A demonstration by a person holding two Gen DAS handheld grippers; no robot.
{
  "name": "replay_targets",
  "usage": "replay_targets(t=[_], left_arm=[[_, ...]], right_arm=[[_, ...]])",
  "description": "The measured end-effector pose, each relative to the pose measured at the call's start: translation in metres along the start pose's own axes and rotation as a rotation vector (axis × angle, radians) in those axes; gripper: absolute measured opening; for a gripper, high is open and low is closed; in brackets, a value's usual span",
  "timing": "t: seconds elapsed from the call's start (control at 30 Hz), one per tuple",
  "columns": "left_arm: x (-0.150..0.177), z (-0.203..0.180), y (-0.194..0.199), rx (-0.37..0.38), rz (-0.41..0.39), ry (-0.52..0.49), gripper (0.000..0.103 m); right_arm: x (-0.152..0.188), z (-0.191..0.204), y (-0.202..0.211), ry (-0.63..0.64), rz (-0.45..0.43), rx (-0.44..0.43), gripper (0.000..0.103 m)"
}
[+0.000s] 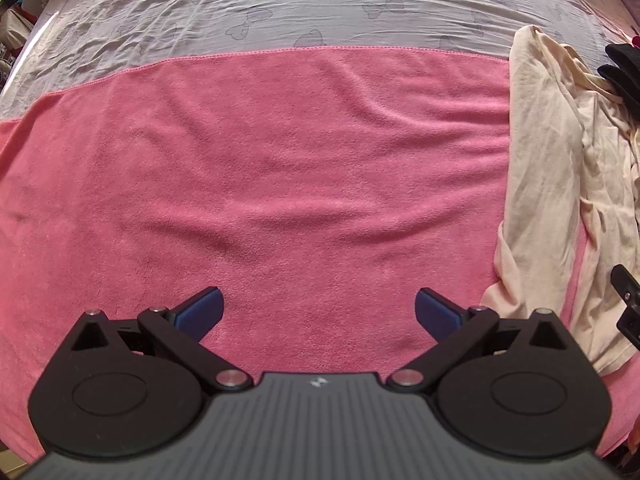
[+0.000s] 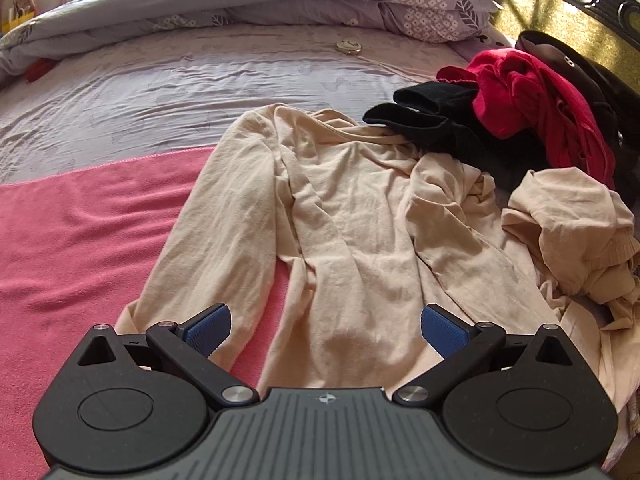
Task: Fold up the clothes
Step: 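Move both grippers over the crumpled beige shirt on the pink towel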
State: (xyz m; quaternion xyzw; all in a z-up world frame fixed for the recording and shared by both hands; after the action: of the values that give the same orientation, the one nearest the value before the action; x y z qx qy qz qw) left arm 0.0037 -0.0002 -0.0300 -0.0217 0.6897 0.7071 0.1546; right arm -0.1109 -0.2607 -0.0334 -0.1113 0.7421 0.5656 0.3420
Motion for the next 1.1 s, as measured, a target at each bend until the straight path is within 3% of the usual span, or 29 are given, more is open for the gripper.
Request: replay_targets(t=[0.43, 0.6, 0.73, 0.87, 0.93, 1.0, 1.03, 1.1], left_arm=[[0.004, -0.039, -0.011, -0.032, 0.035, -0.083, 0.102], [0.004, -0.049, -0.009, 0.037, 0.004, -0.075, 0.102], [0.005, -0.049, -0.007, 0.068, -0.025, -0.065, 0.102], [0.001, -0.035, -0.003, 0.033, -0.025, -0.058, 0.102], [0.001, -0.024, 0.000, 0.015, -0.035, -0.055, 0.102], [0.000, -0.014, 0.003, -0.009, -0.042, -0.050, 0.102], [0.001, -0.009, 0.002, -0.033, -0.041, -0.051, 0.102], [0.000, 0.002, 0.005, -0.049, -0.051, -0.041, 0.102]], right_arm=[[0.001, -0.024, -0.009, 0.013, 0.064, 0.086, 0.103], [0.002, -0.029, -0.012, 0.002, 0.077, 0.076, 0.103], [0.004, -0.020, -0.013, -0.054, 0.075, -0.022, 0.103], [0.003, 0.021, -0.019, -0.038, 0.070, -0.157, 0.102], [0.006, 0.042, -0.028, -0.008, 0.080, -0.197, 0.097], [0.010, 0.059, -0.040, 0.009, 0.111, -0.205, 0.074], [0.012, 0.065, -0.044, 0.007, 0.124, -0.202, 0.068], [0.017, 0.075, -0.051, 0.005, 0.136, -0.194, 0.064]])
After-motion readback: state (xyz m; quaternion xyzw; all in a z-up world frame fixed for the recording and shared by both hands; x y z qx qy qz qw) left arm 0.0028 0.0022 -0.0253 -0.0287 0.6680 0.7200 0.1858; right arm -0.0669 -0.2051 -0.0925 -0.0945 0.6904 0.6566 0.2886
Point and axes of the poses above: each gripper's, at about its wrist camera, not at the fingertips, and y roughly against the way its jaws point, z to its left, x to its underside, the point moved 3 cm from there along -y, roughly the way its jaws point, and after that the axes turned 7 degrees about -z, right-handed, at the moved point
